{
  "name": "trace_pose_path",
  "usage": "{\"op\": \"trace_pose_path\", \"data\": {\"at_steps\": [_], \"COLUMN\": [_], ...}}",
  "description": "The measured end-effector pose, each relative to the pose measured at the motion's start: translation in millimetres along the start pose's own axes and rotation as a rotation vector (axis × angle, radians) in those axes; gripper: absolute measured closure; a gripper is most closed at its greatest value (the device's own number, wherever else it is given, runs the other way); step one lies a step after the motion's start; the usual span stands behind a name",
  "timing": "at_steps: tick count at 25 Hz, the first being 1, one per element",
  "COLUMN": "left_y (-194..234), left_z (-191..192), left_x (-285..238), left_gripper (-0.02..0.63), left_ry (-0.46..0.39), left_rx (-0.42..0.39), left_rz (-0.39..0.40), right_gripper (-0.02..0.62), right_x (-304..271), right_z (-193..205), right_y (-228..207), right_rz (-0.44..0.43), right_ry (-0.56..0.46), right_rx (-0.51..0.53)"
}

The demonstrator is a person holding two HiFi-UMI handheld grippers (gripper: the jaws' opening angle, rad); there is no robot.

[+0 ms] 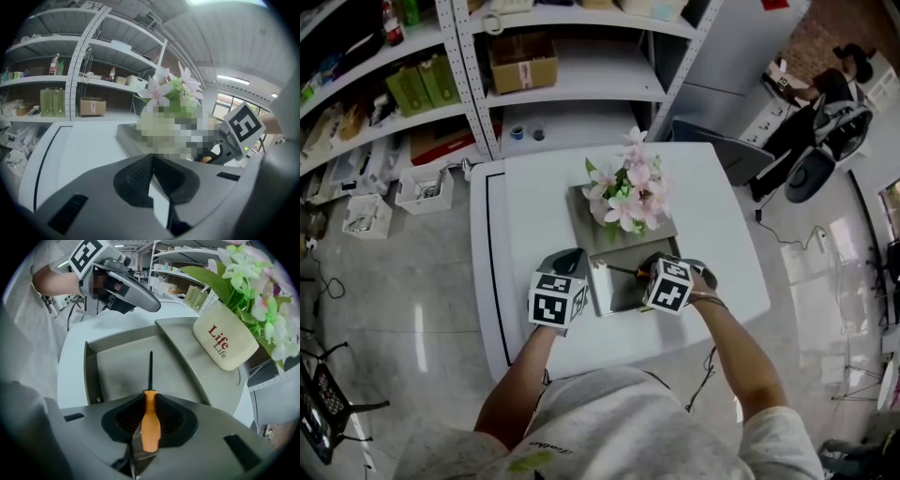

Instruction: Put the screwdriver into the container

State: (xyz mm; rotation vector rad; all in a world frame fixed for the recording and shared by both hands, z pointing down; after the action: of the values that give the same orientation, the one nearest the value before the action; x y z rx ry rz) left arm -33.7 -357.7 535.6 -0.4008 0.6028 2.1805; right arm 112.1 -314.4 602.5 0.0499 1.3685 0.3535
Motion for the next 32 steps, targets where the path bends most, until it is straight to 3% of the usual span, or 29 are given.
{"op": "trace_pose_path", "data": {"at_steps": [13,24,32], "left_y": [-19,-45,-63], "left_z": [4,2,-11], "left_x": [-5,5,35], "left_gripper": [0.601,0.601,0.601], "left_ry": [0.018,0.019,-0.044], "left_rx": [-0.032,-0.072,-0.064], "left_rz": [0.012,-0.001,-0.071], "right_gripper": [0.503,0.537,0.565], "right_x": [10,64,128], "right_z": [0,9,13], "right_y": [-7,-16,-15], "right_rz": [0.051,0.129,0.228], "right_ry": [-0.103,-0.292,-0.509], "right_rx": [-0.145,-0.411,-0.562]}}
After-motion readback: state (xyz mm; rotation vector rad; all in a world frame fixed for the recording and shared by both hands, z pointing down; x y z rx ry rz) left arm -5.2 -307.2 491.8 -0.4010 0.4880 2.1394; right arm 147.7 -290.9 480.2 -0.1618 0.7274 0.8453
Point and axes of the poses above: the fingertips, and each gripper's own axes: x backward along the fingers, y to its left, z out of its underside, the point moved 1 cm from there along x, backward along the fingers, and after that the axes turned 6 degrees about z, right-handed, at the moved point
